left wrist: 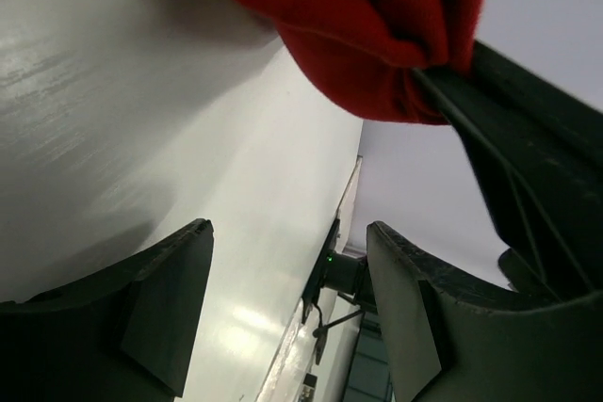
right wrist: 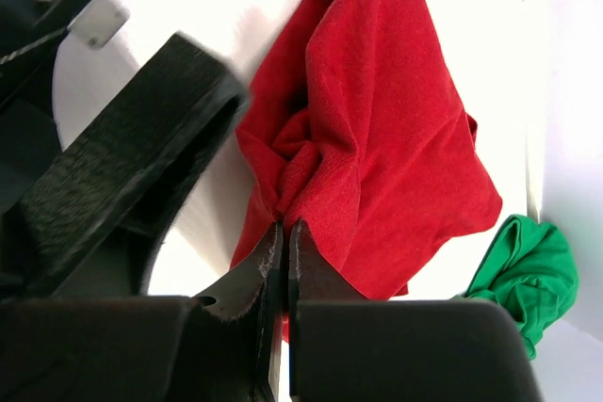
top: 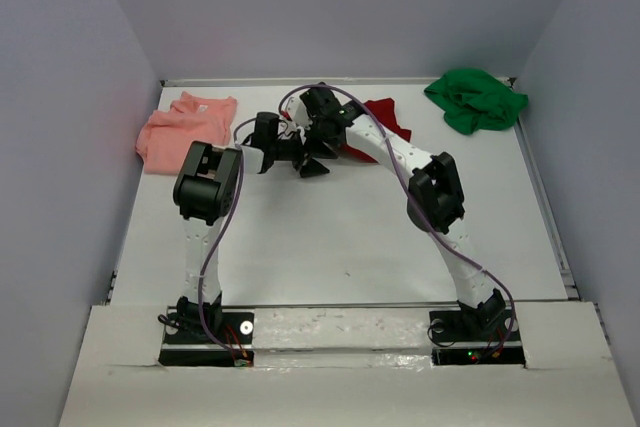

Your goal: Fold and stack the t-shirts

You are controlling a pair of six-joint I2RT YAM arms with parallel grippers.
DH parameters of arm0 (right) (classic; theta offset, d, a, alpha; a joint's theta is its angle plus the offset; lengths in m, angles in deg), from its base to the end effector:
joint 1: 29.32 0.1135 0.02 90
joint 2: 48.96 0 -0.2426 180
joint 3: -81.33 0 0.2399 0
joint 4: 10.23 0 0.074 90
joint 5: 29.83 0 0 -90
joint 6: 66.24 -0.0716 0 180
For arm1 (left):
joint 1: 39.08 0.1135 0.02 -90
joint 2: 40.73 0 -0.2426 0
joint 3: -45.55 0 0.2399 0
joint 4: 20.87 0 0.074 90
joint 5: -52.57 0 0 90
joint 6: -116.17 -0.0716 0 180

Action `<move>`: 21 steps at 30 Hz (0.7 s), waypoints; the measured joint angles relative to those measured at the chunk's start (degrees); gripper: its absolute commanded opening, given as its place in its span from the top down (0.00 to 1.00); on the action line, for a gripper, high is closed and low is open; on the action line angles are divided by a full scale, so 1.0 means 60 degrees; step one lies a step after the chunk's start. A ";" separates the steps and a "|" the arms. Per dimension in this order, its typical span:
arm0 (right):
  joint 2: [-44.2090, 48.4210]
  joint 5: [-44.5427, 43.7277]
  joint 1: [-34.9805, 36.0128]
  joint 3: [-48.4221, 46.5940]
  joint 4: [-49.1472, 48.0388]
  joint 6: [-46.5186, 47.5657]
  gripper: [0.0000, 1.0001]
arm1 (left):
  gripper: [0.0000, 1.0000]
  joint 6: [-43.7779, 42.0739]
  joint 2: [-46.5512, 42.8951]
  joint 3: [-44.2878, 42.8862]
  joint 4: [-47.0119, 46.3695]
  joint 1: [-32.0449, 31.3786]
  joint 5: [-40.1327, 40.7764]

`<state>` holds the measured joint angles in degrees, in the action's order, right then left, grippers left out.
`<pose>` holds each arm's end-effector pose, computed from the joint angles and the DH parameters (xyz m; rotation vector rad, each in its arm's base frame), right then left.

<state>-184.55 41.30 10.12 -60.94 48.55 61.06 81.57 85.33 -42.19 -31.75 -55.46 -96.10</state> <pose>0.4153 0.3116 0.1993 -1.4103 2.0063 -0.3911 0.4142 -0.1855 0.1096 -0.0264 2.2987 -1.7653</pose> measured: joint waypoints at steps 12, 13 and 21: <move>0.0000 0.0051 0.0000 0.0051 0.0018 -0.0004 1.00 | 0.28 0.0379 0.0164 -0.0444 -0.0277 0.0368 0.0222; 0.0000 0.0055 0.0000 0.0051 0.0018 -0.0004 1.00 | 0.28 0.0423 0.0237 -0.0444 -0.0310 0.0393 0.0266; 0.0004 0.0098 0.0000 0.0051 0.0033 -0.0011 1.00 | 0.28 0.0634 0.0845 -0.0667 -0.0372 0.0423 0.0353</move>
<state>-184.53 41.89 10.12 -60.63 48.75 60.99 85.37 90.40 -46.19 -33.98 -52.92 -93.98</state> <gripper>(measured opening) 0.035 0.722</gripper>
